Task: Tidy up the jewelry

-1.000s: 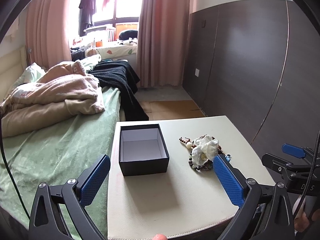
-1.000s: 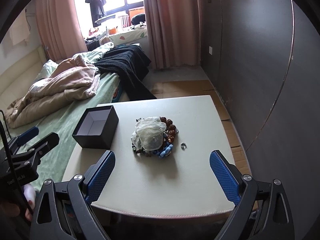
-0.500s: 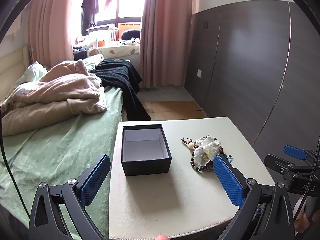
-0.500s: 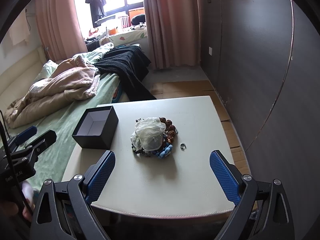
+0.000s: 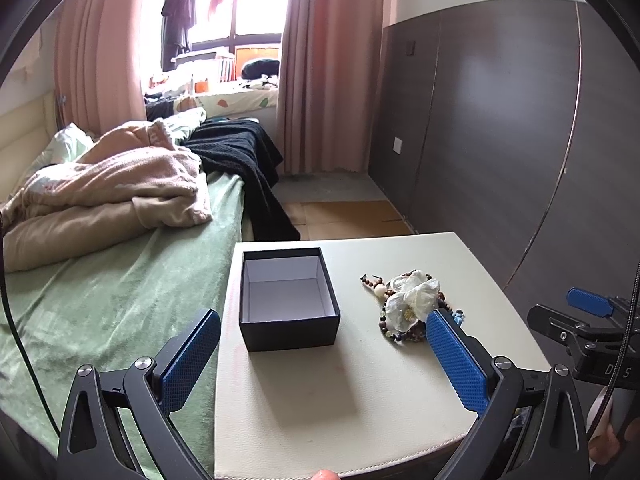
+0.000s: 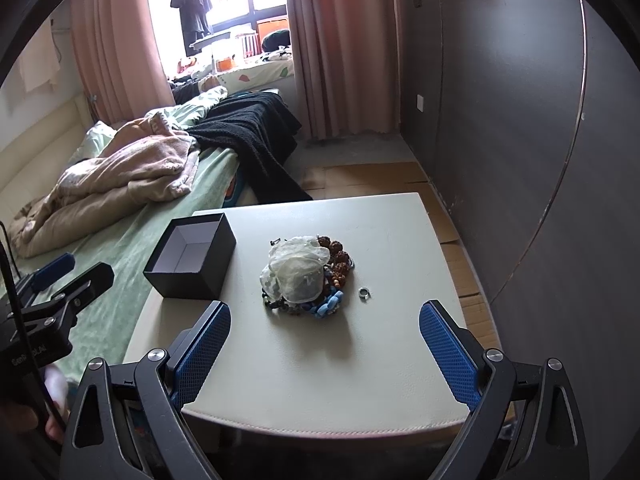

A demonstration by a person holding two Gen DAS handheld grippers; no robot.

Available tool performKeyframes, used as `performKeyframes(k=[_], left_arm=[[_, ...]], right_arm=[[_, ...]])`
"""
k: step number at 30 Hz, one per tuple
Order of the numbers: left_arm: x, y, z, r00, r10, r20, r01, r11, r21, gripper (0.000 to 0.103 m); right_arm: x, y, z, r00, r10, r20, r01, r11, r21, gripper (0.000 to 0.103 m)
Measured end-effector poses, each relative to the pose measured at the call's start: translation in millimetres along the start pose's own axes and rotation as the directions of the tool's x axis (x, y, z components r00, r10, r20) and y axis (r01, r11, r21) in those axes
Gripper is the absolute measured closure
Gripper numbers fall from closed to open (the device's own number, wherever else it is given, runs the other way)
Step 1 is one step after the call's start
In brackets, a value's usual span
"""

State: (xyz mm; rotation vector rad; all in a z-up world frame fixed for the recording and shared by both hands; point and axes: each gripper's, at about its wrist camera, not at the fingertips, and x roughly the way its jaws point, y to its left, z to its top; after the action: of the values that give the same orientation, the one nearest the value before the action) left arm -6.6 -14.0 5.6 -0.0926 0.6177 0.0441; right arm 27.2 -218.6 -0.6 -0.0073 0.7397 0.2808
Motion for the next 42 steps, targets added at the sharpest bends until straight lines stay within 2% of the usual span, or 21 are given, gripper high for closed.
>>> performKeyframes(k=[9, 13, 16, 21, 23, 29, 34, 38, 41, 42], left_arm=[[18, 1, 4, 1.000, 0.012, -0.028, -0.013, 0.999, -0.044, 0.001], [30, -9, 5, 0.999, -0.012, -0.046, 0.011, 0.999, -0.035, 0.001], [38, -20, 5, 0.998, -0.031, -0.051, 0.030, 0.999, -0.019, 0.001], [55, -40, 4, 0.996, -0.059, -0.069, 0.062, 0.998, 0.032, 0.003], [66, -48, 3, 0.991, -0.095, -0.094, 0.099, 0.994, 0.042, 0.012], [91, -66, 3, 0.982, -0.124, -0.146, 0.137, 0.987, 0.082, 0.027], [107, -73, 2, 0.972, -0.157, -0.173, 0.174, 0.981, 0.090, 0.032], [121, -78, 1, 0.966, -0.171, -0.193, 0.189, 0.979, 0.081, 0.034], [134, -81, 2, 0.962, -0.169, -0.213, 0.191, 0.978, 0.084, 0.041], [139, -82, 1, 0.960, -0.168, -0.223, 0.190, 0.978, 0.086, 0.041]], right_arm=[[7, -11, 5, 1.000, 0.008, -0.010, -0.008, 0.999, 0.032, 0.007], [14, -32, 11, 1.000, 0.022, -0.009, -0.021, 0.995, 0.102, 0.007], [17, -49, 14, 1.000, -0.002, 0.004, 0.002, 0.988, 0.156, 0.007], [28, -76, 18, 1.000, 0.021, 0.008, -0.022, 0.967, 0.255, 0.007], [35, -82, 19, 0.999, 0.032, -0.004, -0.029, 0.959, 0.282, 0.007], [55, -91, 19, 0.995, 0.097, -0.028, -0.081, 0.929, 0.360, 0.007], [71, -92, 18, 0.989, 0.131, -0.067, -0.096, 0.920, 0.381, 0.007], [89, -95, 15, 0.978, 0.173, -0.119, -0.106, 0.895, 0.434, 0.008], [105, -98, 12, 0.966, 0.199, -0.162, -0.103, 0.878, 0.467, 0.019], [111, -100, 10, 0.961, 0.212, -0.178, -0.102, 0.870, 0.482, 0.026]])
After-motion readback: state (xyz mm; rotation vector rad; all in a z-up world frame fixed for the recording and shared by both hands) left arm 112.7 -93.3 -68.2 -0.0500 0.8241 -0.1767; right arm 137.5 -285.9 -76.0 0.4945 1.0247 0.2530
